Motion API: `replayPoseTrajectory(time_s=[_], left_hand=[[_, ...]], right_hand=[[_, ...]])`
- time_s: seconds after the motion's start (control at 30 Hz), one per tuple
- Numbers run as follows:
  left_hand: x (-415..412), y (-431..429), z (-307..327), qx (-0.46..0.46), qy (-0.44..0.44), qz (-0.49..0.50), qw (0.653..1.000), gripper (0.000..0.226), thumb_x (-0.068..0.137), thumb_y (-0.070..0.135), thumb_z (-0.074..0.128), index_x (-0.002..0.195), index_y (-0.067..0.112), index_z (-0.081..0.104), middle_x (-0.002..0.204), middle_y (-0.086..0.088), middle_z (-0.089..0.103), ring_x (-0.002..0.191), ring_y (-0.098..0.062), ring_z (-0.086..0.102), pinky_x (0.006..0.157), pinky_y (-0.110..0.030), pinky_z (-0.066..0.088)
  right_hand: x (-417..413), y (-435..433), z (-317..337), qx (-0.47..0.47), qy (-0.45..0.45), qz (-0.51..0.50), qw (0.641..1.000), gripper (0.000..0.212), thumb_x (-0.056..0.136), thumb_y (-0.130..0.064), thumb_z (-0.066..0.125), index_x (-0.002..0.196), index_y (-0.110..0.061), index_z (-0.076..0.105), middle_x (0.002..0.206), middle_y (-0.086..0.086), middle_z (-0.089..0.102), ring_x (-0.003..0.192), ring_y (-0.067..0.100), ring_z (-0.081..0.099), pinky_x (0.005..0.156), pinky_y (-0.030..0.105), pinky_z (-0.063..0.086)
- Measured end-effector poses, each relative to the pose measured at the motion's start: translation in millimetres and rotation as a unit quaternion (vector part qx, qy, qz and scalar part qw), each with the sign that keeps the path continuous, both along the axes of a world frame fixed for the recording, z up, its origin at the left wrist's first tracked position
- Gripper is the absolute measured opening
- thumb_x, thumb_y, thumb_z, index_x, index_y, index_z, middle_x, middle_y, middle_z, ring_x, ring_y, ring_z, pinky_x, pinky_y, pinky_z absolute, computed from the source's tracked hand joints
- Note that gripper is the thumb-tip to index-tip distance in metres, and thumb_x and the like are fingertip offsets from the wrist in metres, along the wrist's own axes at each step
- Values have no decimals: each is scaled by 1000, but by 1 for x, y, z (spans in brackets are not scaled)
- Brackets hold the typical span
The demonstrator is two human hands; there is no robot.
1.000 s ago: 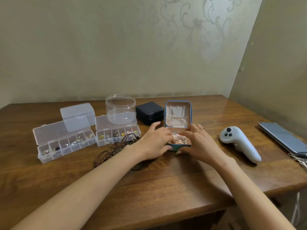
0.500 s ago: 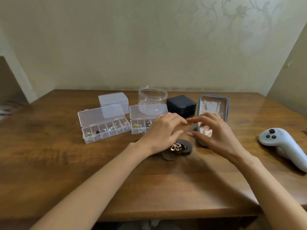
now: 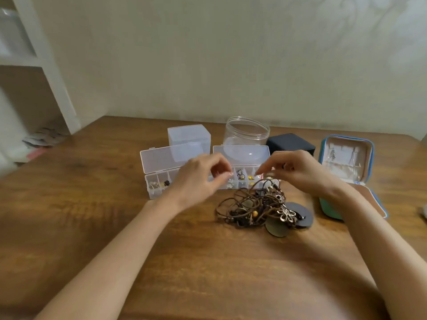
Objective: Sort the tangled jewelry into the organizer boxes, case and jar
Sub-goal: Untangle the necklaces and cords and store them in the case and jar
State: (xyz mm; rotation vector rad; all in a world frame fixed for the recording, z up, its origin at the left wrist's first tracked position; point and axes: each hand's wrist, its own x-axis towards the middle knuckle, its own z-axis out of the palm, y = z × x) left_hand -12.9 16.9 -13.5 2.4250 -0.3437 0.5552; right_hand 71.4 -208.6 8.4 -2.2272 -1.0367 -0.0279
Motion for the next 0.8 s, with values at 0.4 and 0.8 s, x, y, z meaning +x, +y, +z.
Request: replayPoseTrajectory(time_s=[0.4,0.8], left_hand=[[-13,-10,-1,176,216,-155,948,19,77,19,57,79,27,40,90,12,43,83,-6,43,72,-25,41],[-9,-2,1,58,86,-13,995,25,85,51,49,72,31,51,52,2,59,53,-4,56,60,-12,44]], right_hand=[[-3,-6,-17,-172,-93,-149,969,25,81,-26,73,102,-30,60,96,-8,53,82,9,51,69,28,46],[-9,6,-24,-107,-87,-100,985,13,85,-25,68,79,-32,58,87,-13,55,71,2,48,60,21,37]])
